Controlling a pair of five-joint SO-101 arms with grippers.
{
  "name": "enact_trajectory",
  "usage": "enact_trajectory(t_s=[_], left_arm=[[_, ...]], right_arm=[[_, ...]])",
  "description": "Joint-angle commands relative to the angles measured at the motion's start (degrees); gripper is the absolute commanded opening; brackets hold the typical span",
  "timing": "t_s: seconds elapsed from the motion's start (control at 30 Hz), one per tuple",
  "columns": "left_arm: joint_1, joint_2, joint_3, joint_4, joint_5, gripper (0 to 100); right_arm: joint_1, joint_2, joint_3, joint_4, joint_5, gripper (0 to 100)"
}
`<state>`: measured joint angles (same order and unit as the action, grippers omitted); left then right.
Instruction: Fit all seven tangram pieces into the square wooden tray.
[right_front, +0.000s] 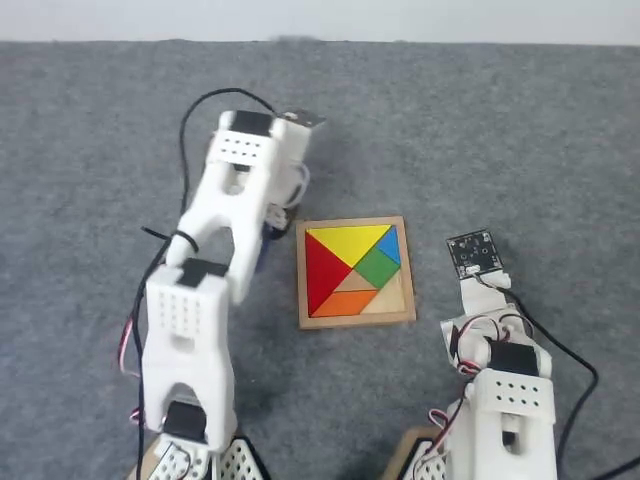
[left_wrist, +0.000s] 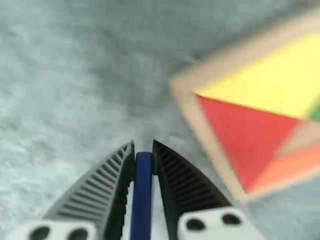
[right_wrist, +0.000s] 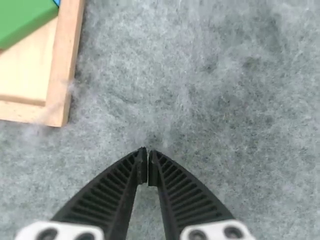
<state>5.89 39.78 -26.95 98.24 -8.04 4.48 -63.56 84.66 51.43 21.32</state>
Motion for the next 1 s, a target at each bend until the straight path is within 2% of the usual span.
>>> enact_trajectory(t_s=[0.0, 0.2, 0.6, 0.97], left_arm=[[8.1, -15.5, 9.0, 2.1, -0.9, 3], [17.2, -22.7, 16.3, -0.9, -0.4, 3], [29.6, -14.9, 17.5, -11.8, 0.4, 4], [30.5, -9.2, 15.5, -15.9, 0.4, 7]], right_arm=[[-0.3, -1.3, -0.5, -1.4, -0.4, 0.9], [-0.3, -1.3, -0.5, -1.4, -0.4, 0.9], [-0.3, -1.4, -0.5, -1.4, -0.4, 0.9], [-0.3, -1.4, -0.6, -1.4, -0.3, 0.9]])
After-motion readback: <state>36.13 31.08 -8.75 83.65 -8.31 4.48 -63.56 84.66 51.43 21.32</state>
